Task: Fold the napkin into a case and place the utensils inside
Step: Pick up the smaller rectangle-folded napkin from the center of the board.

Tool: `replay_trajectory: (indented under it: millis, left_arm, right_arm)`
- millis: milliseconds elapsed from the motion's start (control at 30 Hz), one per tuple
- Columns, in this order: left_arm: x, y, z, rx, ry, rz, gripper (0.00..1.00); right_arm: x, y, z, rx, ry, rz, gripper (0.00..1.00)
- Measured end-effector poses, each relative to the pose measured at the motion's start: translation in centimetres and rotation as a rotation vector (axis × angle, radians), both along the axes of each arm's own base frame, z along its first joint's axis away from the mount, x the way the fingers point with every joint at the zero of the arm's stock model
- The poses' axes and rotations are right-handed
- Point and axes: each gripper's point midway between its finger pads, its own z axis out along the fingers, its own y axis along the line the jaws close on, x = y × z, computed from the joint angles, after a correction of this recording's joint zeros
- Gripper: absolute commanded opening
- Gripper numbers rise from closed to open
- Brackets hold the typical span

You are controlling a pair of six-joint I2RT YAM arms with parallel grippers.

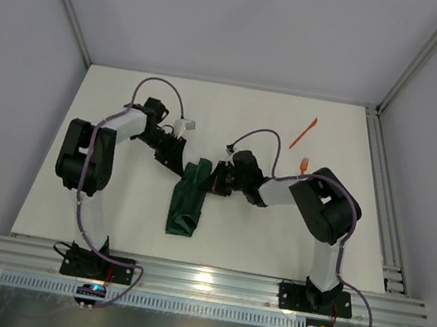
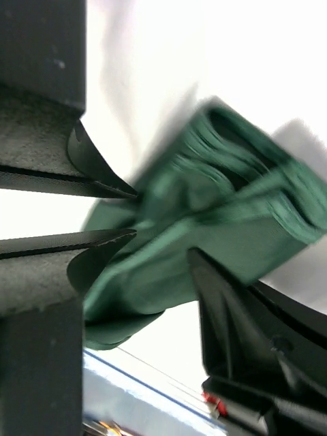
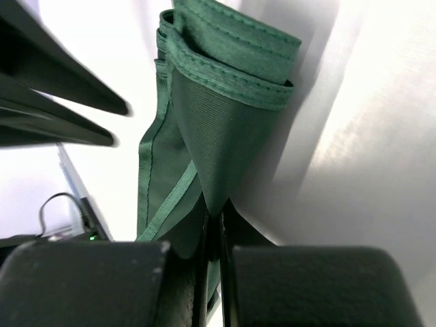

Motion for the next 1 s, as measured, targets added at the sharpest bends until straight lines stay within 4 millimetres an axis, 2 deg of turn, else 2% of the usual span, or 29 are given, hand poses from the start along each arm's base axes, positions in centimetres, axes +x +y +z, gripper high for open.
replay_trajectory:
  millis: [133,233,400,633,733,1000]
  left_arm:
    - [1.4,2.3,3.1,-0.036,-0.034,0.057,0.28]
    - [2.2,4.4,5.7,-0.040,-0.092,0.095,0.28]
    - [0.7,5.4,8.6,-0.029,-0.135,0.083,0.28]
    - [-0.8,5.9,10.7,0.001,-0.193,0.067,0.28]
    - [-0.9,6.1,11.2,0.009,-0.209,0.069,0.28]
    - [-0.7,7.8,11.3,0.030,-0.217,0.106,0.28]
  right_arm:
    - [-0.2,-1.6,0.1,-0.093,-0.019,-0.005,0.04]
    - [-0.3,-3.8,0.3,-0.193,-0.042,-0.005,0.04]
    - [-0.5,-9.0,1.4,-0.434,-0.097,-0.013,0.04]
    - [-0.4,-17.2,4.9,-0.858,-0.179,-0.037,0.04]
    - [-0.2,-20.1,6.0,-1.019,-0.190,-0.039,0.04]
    - [-0.7,-28.8,6.3,-1.609,-0.097,0.023,0.04]
